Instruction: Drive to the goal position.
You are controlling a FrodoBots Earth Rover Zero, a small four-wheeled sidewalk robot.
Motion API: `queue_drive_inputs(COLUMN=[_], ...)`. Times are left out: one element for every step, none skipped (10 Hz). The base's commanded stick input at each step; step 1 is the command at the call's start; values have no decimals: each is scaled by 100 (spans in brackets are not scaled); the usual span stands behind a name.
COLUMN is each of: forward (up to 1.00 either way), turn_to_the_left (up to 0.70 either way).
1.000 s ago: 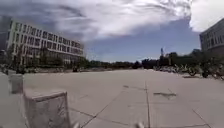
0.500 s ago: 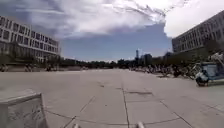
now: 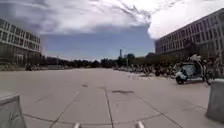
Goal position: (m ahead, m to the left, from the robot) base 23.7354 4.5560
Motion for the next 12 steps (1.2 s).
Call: queue_drive_inputs(forward=[-70, -70, -70, -70, -70, 0, 0, 0, 0, 0, 0, 0], turn_to_the_left=[0, 0, 0, 0, 0, 0, 0, 0, 0, 0, 0, 0])
